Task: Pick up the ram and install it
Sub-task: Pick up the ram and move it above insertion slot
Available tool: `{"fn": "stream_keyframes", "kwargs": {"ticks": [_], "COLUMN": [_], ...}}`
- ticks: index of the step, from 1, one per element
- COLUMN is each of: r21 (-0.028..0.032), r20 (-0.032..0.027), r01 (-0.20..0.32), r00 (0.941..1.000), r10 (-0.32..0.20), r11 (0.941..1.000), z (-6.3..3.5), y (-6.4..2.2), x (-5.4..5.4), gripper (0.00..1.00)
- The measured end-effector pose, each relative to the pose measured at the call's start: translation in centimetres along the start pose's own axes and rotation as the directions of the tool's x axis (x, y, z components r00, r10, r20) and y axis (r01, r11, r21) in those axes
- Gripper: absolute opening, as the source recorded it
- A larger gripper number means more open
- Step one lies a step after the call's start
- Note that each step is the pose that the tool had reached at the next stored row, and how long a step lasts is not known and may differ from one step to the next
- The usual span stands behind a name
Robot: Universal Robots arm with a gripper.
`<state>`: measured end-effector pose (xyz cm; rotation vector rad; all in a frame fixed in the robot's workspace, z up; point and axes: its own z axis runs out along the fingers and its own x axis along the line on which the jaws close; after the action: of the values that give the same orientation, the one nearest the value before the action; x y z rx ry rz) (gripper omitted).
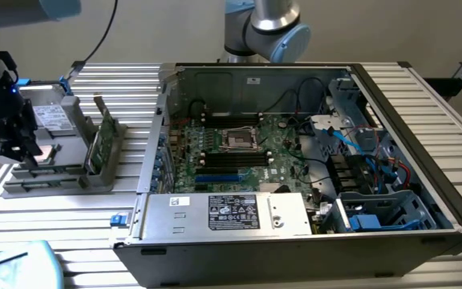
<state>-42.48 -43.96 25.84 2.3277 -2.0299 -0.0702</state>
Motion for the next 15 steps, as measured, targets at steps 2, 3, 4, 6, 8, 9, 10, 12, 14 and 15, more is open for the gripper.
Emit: {"fn": "stream_keyframes", "kwargs": {"ticks": [2, 3, 4, 6, 8, 9, 10, 12, 14, 15], "r21": [0.0, -0.0001, 0.0, 0.0, -0.0001, -0.0001, -0.0001, -0.0001, -0.0001, 0.0], "r20": [-0.0005, -0.0008, -0.001, -0.0014, -0.0018, -0.002, -0.0023, -0.0026, -0.0029, -0.003], "r01": [0.006, 0.01, 0.013, 0.019, 0.026, 0.029, 0.032, 0.036, 0.041, 0.043], "r00": [1.0, 0.9999, 0.9999, 0.9998, 0.9997, 0.9996, 0.9995, 0.9993, 0.9992, 0.9991], "r10": [-0.006, -0.01, -0.013, -0.019, -0.026, -0.029, -0.032, -0.036, -0.041, -0.043], "r11": [1.0, 0.9999, 0.9999, 0.9998, 0.9997, 0.9996, 0.9995, 0.9993, 0.9992, 0.9991], "z": [0.36, 0.55, 0.73, 1.1, 1.46, 1.64, 1.81, 2.18, 2.56, 2.75], "y": [-0.02, -0.04, -0.05, -0.07, -0.1, -0.11, -0.12, -0.09, 0.1, 0.18], "x": [0.0, 0.0, 0.0, 0.0, 0.0, 0.0, 0.0, 0.0, 0.0, 0.0], "gripper": [0.37, 0.37, 0.37, 0.37, 0.37, 0.37, 0.37, 0.37, 0.37, 0.37]}}
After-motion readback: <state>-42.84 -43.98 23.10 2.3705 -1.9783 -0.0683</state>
